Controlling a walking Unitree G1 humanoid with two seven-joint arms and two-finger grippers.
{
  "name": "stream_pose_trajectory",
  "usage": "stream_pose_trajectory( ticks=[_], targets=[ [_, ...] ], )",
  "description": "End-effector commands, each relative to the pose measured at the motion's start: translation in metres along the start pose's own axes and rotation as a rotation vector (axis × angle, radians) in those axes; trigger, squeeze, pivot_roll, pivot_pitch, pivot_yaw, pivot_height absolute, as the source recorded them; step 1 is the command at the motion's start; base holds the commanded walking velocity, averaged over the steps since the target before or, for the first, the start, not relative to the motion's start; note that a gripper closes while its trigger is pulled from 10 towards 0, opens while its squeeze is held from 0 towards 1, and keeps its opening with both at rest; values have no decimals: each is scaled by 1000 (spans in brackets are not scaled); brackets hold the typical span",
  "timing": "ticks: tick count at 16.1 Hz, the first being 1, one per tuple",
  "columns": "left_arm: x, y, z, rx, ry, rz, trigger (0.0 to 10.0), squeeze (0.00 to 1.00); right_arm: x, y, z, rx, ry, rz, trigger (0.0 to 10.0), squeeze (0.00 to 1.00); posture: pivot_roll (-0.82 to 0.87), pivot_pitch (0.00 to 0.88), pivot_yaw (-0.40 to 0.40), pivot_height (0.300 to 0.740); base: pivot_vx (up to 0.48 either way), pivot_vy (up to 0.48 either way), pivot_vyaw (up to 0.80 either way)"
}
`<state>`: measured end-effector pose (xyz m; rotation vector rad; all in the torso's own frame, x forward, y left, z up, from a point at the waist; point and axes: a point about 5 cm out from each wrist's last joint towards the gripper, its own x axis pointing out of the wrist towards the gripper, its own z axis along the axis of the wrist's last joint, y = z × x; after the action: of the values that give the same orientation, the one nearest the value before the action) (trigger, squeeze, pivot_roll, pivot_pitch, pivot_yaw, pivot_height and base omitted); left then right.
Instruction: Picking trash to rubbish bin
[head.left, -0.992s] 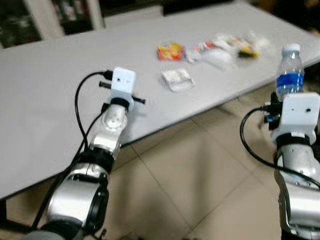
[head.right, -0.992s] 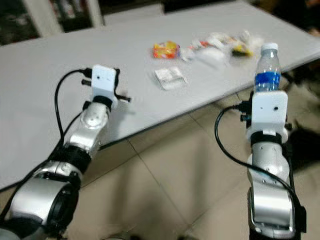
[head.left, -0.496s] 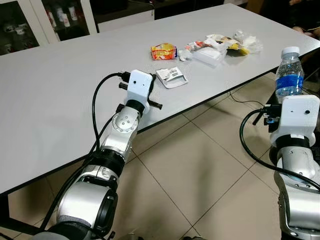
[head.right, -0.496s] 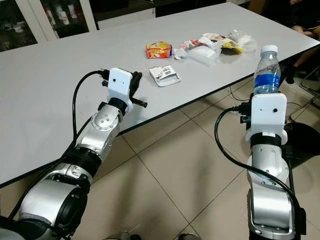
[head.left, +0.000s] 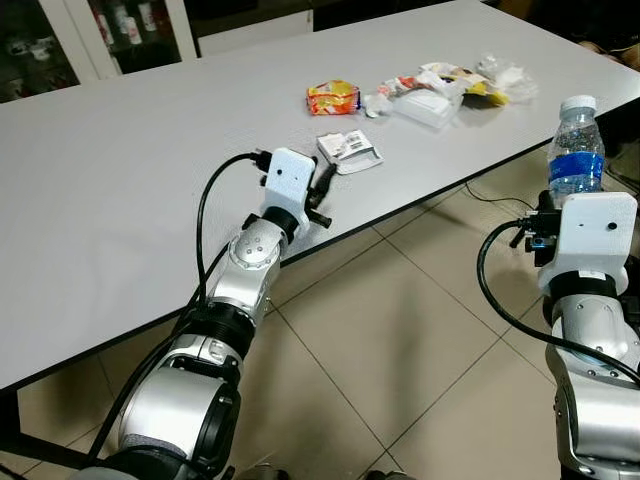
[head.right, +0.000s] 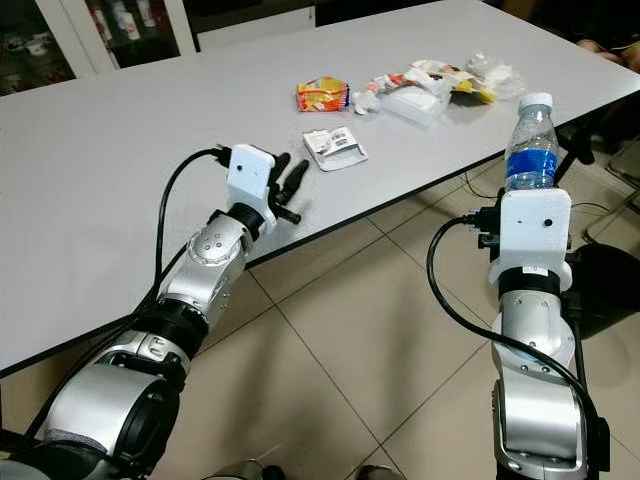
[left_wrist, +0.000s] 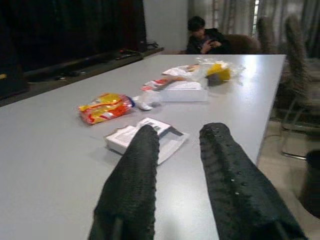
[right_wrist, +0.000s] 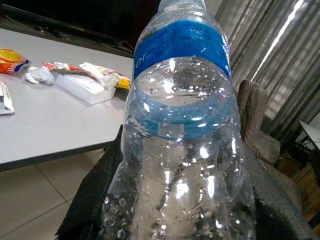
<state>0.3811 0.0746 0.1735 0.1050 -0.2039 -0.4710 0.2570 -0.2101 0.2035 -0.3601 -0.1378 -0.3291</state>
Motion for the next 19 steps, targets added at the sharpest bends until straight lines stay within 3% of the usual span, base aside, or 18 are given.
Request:
stream_pose_trajectory(
  ticks=[1,7,14,19],
  targets=[
    [1,-5,1,-19,-3,-31,10000,1000,-3,-1,3,1,-14,-14,10000,0,44,91,25,740,0,0,0],
    [1,-11,-1,-38,1,-64,10000,1000,-3,-3,4,-1,-15,-18,10000,0,34,92,25,740,0,0,-782],
    [3,-14,0,-45,13,-56,10000,1000,-3,-5,5,-12,-23,-13,10000,0,27,90,17,740,0,0,0],
    [4,-16,-1,-40,15,-64,10000,1000,-3,-6,7,-21,-31,-11,10000,0,21,84,16,740,326,0,0]
  ],
)
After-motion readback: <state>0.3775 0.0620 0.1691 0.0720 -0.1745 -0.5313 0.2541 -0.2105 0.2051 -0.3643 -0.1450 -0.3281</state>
